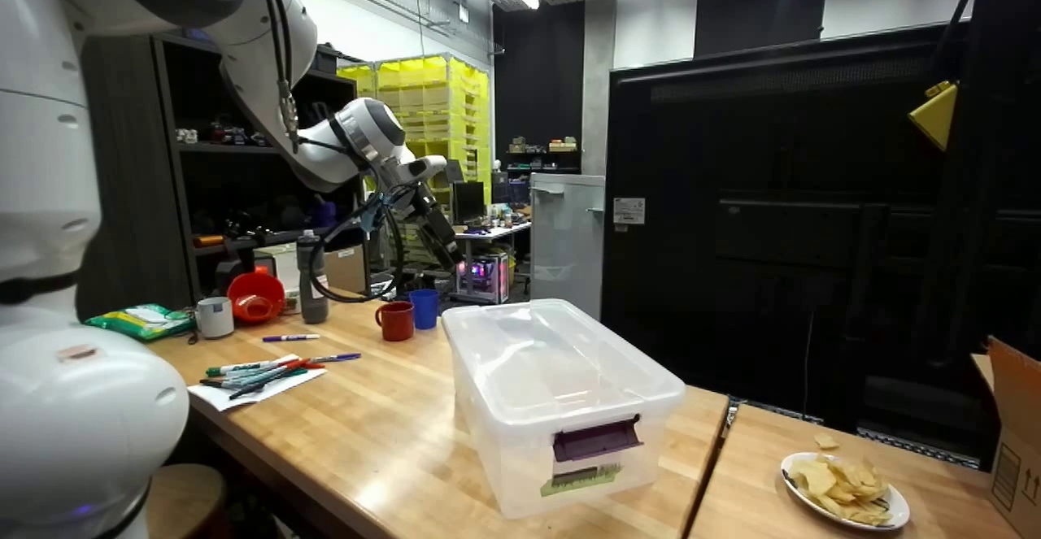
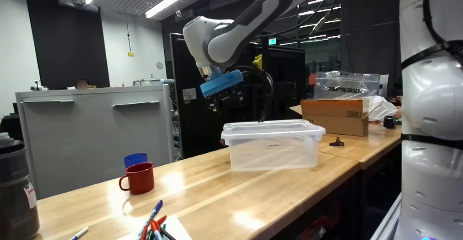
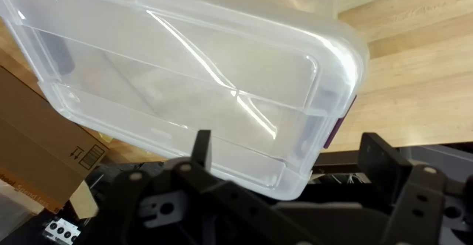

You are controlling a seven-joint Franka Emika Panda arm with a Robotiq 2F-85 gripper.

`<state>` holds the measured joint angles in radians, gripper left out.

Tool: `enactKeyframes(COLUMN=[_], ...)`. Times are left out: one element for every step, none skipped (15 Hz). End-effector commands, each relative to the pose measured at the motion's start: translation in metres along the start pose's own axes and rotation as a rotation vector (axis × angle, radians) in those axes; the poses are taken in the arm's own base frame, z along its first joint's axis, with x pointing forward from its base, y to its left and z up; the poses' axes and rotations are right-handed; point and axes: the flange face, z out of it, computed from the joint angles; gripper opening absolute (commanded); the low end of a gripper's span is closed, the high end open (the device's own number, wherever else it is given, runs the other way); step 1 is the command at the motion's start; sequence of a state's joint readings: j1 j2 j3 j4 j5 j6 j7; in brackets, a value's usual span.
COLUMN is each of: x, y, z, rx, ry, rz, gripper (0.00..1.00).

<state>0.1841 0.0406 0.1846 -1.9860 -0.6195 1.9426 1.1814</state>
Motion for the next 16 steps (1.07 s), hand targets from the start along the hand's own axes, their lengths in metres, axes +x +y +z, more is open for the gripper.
enactKeyframes(x=[-0.003,-0.004,-0.004,-0.004,-0.004,-0.005,-0.006,-0.007,-0.008,-0.010,-0.011,-0.011,-0.012,-0.012,-0.013,-0.014], y=[-0.010,-0.013,-0.015,-0.018,-0.022,-0.024,-0.027,-0.030,-0.032,-0.035,-0.037,-0.039,-0.041,-0.043,-0.045,-0.046], z=[0.020,0.025,0.033,0.039,0.045,0.049,0.054,0.057,0.058,0.059,0.058,0.056,0.051,0.046,0.041,0.035], rx=[-0.029,-0.035,-0.039,-0.048,-0.054,-0.063,-0.068,-0.075,-0.081,-0.087,-0.093,-0.095,-0.099,-0.100,-0.100,-0.098], ry=[-0.075,-0.087,-0.094,-0.103,-0.110,-0.115,-0.118,-0.121,-0.120,-0.118,-0.117,-0.112,-0.110,-0.103,-0.098,-0.093], rz=[-0.064,-0.075,-0.085,-0.091,-0.100,-0.105,-0.111,-0.117,-0.121,-0.124,-0.125,-0.126,-0.126,-0.127,-0.127,-0.129], gripper=[1.00,1.00,1.00,1.00,1.00,1.00,1.00,1.00,1.00,1.00,1.00,1.00,1.00,1.00,1.00,1.00])
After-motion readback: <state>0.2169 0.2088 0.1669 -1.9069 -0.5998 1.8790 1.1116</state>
